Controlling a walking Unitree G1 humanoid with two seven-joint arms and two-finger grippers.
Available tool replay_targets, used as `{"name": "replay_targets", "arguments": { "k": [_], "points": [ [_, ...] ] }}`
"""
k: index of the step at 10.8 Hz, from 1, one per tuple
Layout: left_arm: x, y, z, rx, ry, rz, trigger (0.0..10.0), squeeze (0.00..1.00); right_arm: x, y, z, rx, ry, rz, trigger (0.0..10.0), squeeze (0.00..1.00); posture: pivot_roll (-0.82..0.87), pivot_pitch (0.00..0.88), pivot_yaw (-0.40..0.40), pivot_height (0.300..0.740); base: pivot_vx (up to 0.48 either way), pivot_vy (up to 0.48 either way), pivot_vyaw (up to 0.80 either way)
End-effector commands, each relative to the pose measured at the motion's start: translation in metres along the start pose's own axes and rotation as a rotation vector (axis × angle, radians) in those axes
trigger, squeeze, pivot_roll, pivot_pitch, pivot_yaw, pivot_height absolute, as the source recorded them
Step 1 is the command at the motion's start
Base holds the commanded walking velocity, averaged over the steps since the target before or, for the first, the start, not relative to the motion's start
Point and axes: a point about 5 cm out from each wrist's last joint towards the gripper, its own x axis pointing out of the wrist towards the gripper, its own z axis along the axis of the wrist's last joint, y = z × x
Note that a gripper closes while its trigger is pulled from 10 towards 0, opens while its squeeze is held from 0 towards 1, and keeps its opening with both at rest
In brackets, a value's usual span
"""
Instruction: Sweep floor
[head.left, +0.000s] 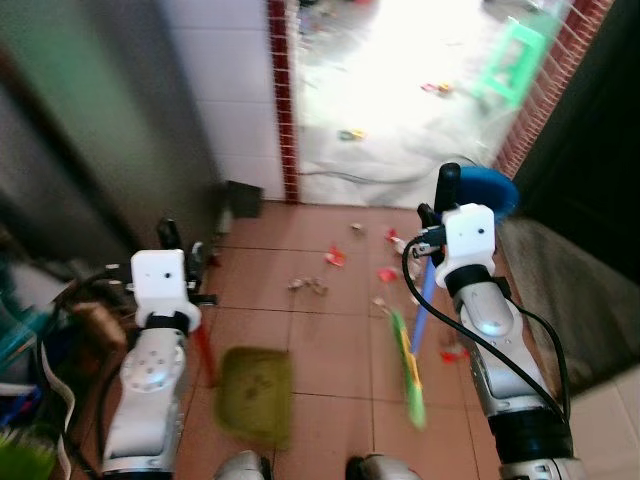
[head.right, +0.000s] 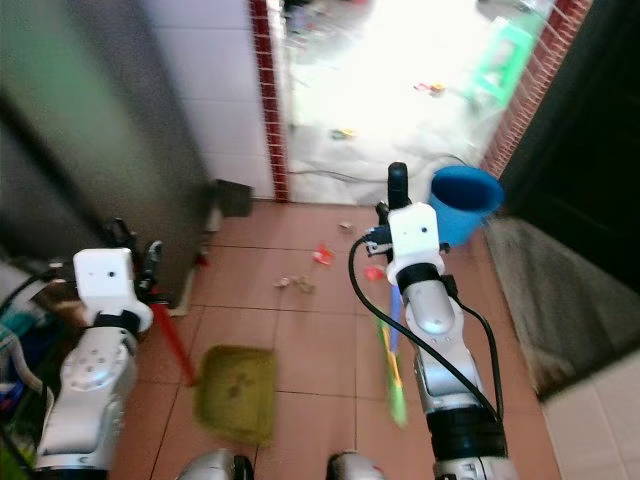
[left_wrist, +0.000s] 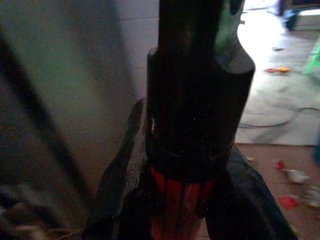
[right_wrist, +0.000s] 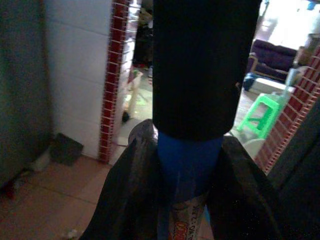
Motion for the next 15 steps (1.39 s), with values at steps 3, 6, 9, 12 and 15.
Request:
{"name": "replay_targets", "arguments": {
  "k": [3,6,9,12,15],
  "points": [
    [0.0043,-0.0091,0.0081,-0.073,-0.037,-0.048,10.0,0.0,0.0047,-0.001,0.0094,-0.014,-0.043,0.0,10.0,0.0,-0.08,0.076,0.017,0.74,0.0,0.0,-0.8],
    [0.008,-0.0073,0.0114,-0.074,-0.051,-0.065,10.0,0.0,0.004,0.0005,0.0075,-0.012,-0.037,0.004,10.0,0.0,-0.08,0.071,0.024,0.74,0.181,0.0,-0.8],
    [0.0055,-0.0105,0.0094,-0.083,-0.042,-0.081,10.0,0.0,0.0048,0.0026,0.0077,-0.012,-0.04,0.01,10.0,0.0,-0.08,0.071,0.024,0.74,0.33,0.0,-0.8],
    [0.0056,-0.0113,0.0077,-0.08,-0.035,-0.088,10.0,0.0,0.0069,0.0024,0.0078,-0.015,-0.042,0.014,10.0,0.0,-0.08,0.071,0.023,0.74,0.322,0.0,-0.8],
    [0.0079,-0.0146,0.0076,-0.081,-0.033,-0.096,10.0,0.0,0.0081,0.0017,0.0121,-0.044,-0.063,0.019,10.0,0.0,-0.09,0.066,0.022,0.74,0.301,0.0,0.0]
  ]
}}
